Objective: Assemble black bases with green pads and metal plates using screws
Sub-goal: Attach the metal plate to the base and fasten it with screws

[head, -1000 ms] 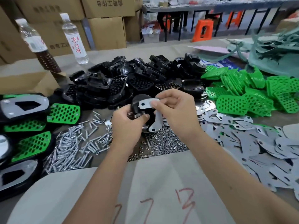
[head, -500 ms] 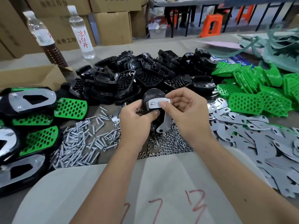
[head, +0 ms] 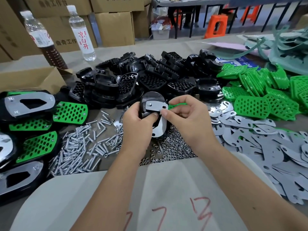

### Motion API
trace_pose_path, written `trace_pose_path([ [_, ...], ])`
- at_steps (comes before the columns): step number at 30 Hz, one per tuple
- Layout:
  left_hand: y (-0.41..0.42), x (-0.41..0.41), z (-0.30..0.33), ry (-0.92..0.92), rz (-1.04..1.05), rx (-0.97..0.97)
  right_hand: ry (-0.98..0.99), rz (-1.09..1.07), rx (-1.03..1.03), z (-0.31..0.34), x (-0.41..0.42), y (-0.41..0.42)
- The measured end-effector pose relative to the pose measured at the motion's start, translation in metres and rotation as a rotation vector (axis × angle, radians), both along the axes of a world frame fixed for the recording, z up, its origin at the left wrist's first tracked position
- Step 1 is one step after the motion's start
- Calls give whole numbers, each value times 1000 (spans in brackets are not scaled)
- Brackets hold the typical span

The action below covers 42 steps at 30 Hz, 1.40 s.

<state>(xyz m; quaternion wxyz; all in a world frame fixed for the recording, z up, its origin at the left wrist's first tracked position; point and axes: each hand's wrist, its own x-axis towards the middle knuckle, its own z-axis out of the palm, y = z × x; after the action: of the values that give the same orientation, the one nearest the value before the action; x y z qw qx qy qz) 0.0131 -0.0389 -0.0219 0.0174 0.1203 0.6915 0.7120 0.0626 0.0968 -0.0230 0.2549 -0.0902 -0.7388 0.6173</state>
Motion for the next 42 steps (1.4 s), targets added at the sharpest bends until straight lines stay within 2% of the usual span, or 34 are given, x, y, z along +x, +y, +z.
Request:
trace_pose_path([
  [6, 2, 1, 0, 7, -39, -30, 55, -12, -61, -1, 0, 2],
  [17, 1, -2, -2, 56, 14, -58, -77, 44, -70, -4, -2, 6],
  [30, 2, -3, -4, 38, 22, -15, -62, 99, -123, -2, -1, 8],
  [42, 1, -5, -5, 56, 44, -67, -88, 132, -135, 3, 1, 9],
])
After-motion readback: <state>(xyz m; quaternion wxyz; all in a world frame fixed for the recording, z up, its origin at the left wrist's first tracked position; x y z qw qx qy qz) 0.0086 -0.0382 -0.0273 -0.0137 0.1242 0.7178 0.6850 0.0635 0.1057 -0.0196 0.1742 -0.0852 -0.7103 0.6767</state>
